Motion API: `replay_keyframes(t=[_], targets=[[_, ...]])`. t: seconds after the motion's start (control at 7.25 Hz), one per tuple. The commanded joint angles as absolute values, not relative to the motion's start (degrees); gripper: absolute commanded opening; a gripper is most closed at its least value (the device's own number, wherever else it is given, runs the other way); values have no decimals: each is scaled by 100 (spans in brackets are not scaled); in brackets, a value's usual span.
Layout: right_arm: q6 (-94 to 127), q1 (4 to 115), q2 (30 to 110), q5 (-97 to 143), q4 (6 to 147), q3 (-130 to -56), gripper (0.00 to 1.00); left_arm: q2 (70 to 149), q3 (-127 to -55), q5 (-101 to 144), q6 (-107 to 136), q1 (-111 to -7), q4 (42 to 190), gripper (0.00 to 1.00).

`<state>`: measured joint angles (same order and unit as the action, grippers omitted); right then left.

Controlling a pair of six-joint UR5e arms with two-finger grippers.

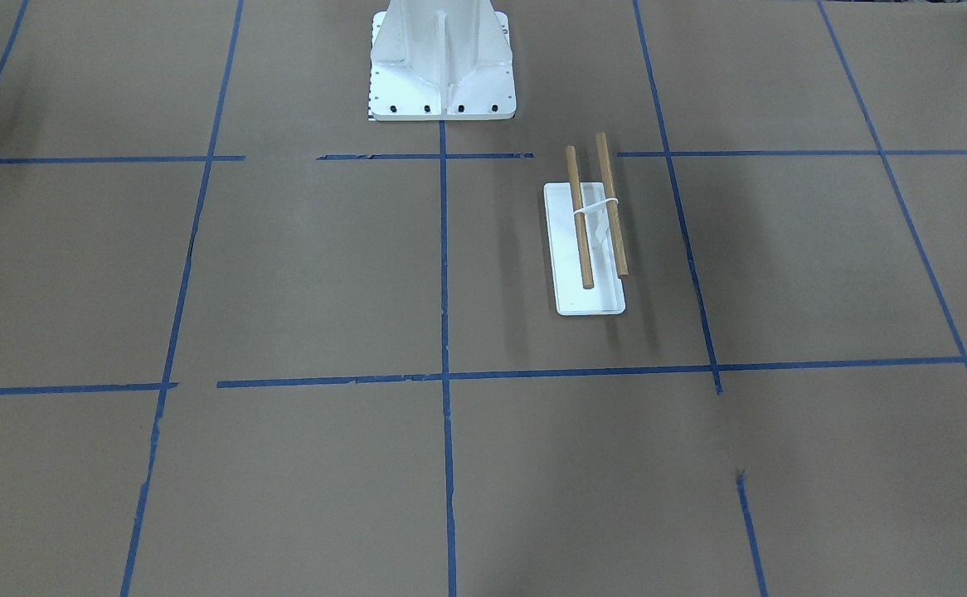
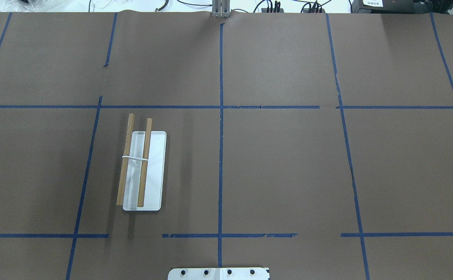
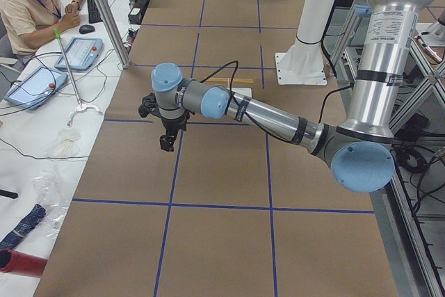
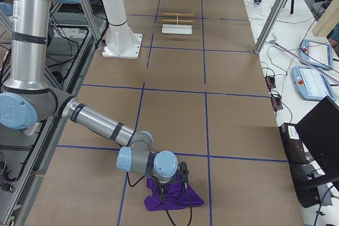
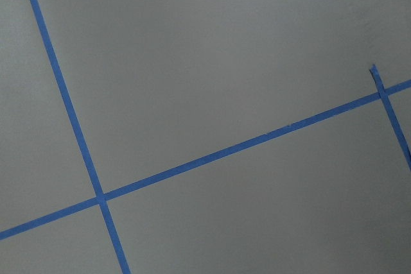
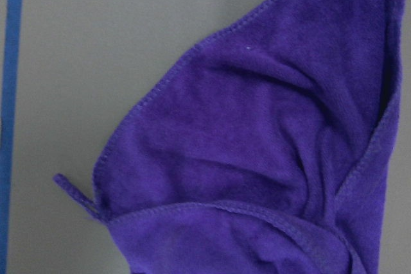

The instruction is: Hang towel on rack

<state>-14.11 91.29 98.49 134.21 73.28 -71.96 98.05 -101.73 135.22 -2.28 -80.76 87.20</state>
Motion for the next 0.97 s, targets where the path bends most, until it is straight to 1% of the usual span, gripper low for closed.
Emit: replay_keyframes(t=[0.0, 0.28, 0.41, 0.55, 0.69, 0.83], targets=[[-1556, 9211, 9712, 13395, 7321, -6655, 86, 9835, -10169, 13535, -220, -8077, 8719, 100], [-1556, 9211, 9677, 13333, 7330, -6548, 74, 9852, -10169, 13518, -220, -8077, 8719, 100], [-1556, 9237, 9616, 13176, 7321, -6435, 62, 9853, -10178, 13518, -220, -8077, 8719, 100], [-1556, 9255, 9546, 13166, 7321, -6347, 16, 9853, -10178, 13544, -220, -8077, 8719, 100], [-1564, 9255, 9484, 13140, 7330, -6337, 0, 9853, -10178, 13544, -220, -8077, 8710, 100], [-1582, 9264, 9483, 13053, 7321, -6328, 0, 9853, -10178, 13553, -220, -8077, 8710, 100]])
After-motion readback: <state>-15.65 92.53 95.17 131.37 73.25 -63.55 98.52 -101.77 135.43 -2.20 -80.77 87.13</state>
